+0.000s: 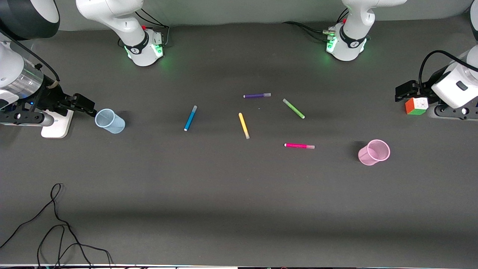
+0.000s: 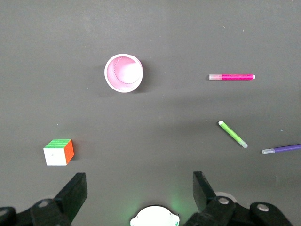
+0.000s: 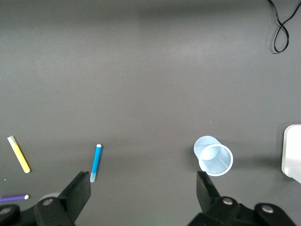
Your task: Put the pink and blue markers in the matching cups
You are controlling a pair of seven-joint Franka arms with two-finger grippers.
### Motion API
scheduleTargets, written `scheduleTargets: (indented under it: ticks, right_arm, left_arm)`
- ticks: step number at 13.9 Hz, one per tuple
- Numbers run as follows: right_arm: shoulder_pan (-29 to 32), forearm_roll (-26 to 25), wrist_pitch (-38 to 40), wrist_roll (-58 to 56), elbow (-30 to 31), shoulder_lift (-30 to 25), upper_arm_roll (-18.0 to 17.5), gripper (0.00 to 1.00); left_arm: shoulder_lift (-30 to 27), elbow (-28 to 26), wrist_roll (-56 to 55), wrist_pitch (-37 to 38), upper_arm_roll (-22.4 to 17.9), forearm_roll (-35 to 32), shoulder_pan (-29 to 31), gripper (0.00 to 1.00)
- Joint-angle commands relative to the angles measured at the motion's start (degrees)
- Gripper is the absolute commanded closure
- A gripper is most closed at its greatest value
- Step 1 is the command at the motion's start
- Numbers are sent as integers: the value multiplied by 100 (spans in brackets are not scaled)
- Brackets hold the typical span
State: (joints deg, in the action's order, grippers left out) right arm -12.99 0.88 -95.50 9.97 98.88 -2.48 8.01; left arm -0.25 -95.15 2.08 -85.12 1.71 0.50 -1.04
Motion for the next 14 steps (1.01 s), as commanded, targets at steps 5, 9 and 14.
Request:
scheduleTargets:
  ticks: [5, 9, 14]
  right_arm:
    - [-2, -53, 145, 260, -27, 134, 51, 0]
    - [-80, -44, 128, 347, -18, 396, -10, 0]
    - [-177, 78, 101, 532, -9, 967, -273, 0]
  left_arm:
    - [43, 67, 65, 83, -22, -32, -28, 0]
    - [43, 76, 56, 39, -22, -32, -37, 0]
    - [69, 76, 56, 22, -22, -32, -37, 0]
